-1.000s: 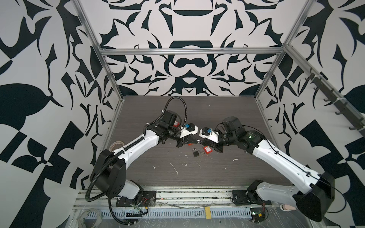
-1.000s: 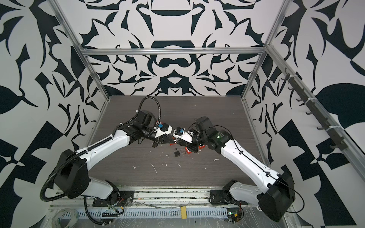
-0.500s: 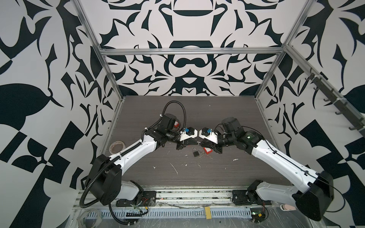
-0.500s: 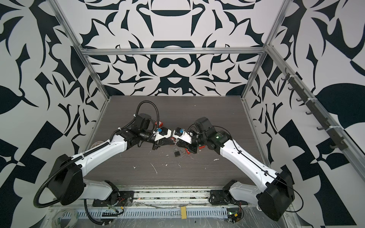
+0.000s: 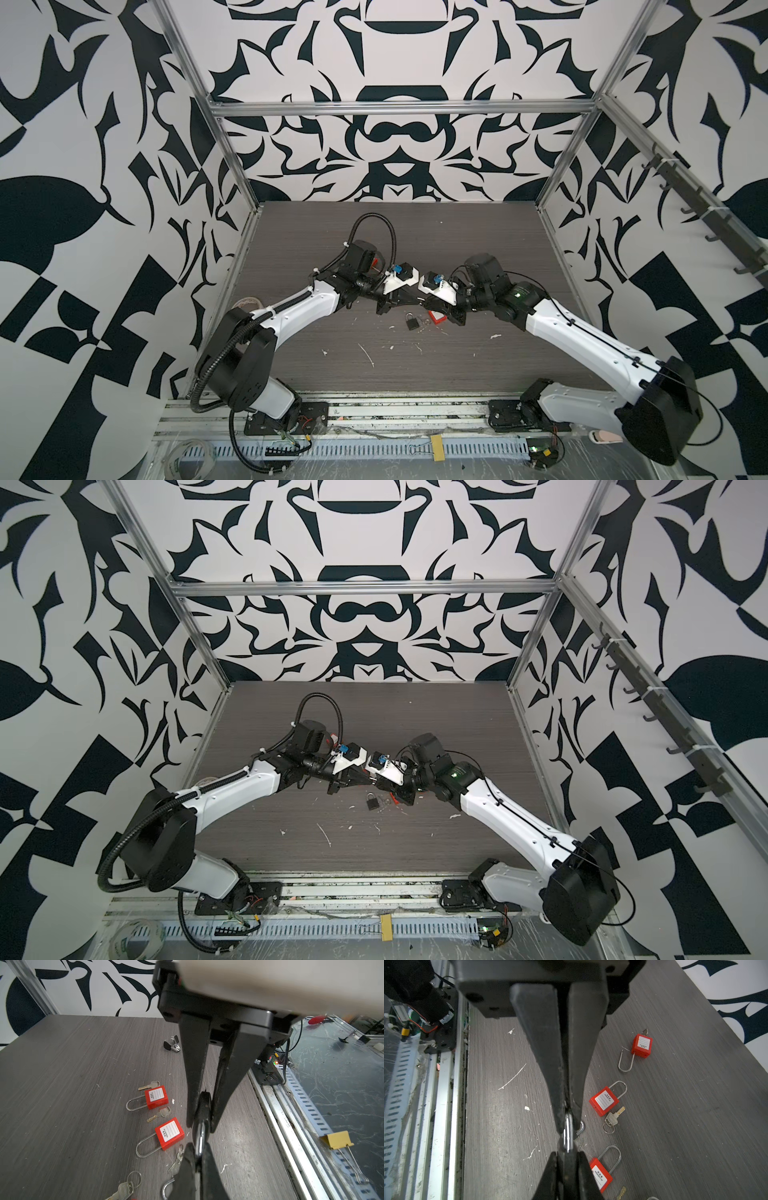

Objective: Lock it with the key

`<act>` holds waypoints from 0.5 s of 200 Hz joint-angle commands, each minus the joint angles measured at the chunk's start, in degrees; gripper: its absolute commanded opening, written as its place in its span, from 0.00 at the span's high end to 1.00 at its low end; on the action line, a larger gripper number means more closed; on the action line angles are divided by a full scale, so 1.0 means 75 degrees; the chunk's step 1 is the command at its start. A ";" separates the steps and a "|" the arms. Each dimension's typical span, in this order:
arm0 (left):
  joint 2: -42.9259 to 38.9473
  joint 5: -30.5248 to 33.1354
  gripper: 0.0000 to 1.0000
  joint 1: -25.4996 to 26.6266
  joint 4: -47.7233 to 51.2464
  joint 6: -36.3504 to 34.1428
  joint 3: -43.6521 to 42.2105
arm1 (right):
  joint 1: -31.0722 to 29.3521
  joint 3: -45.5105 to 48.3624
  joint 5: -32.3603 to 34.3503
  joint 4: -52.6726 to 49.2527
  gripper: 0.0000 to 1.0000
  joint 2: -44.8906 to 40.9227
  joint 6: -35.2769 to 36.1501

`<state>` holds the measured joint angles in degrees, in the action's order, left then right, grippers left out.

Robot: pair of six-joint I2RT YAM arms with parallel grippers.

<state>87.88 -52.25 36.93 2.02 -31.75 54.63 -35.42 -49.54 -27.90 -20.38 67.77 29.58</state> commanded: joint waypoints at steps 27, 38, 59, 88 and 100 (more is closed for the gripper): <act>0.0210 -0.1415 1.00 0.0695 -0.0257 -0.0200 0.0313 | -0.0293 -0.0585 -0.0770 0.2934 1.00 0.0066 -0.0059; 0.0212 -0.1281 1.00 0.0723 -0.0257 -0.0313 0.0247 | -0.0254 -0.0558 -0.0919 0.3123 1.00 0.0052 -0.0158; 0.0081 -0.0912 1.00 0.0811 -0.0258 -0.0562 0.0049 | -0.0087 -0.0494 -0.1269 0.3416 1.00 -0.0022 -0.0461; -0.0235 -0.0197 1.00 0.1037 -0.0333 -0.0993 -0.0293 | 0.0141 -0.0897 -0.2399 0.3049 1.00 0.0120 -0.0978; -0.0331 -0.0137 1.00 0.1053 -0.0627 -0.0852 -0.0458 | 0.0142 -0.0999 -0.2441 0.2894 1.00 0.0154 -0.0911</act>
<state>86.83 -49.58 38.02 1.08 -36.03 53.93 -33.06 -49.43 -34.02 -19.68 68.55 26.33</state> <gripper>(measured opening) 0.063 0.167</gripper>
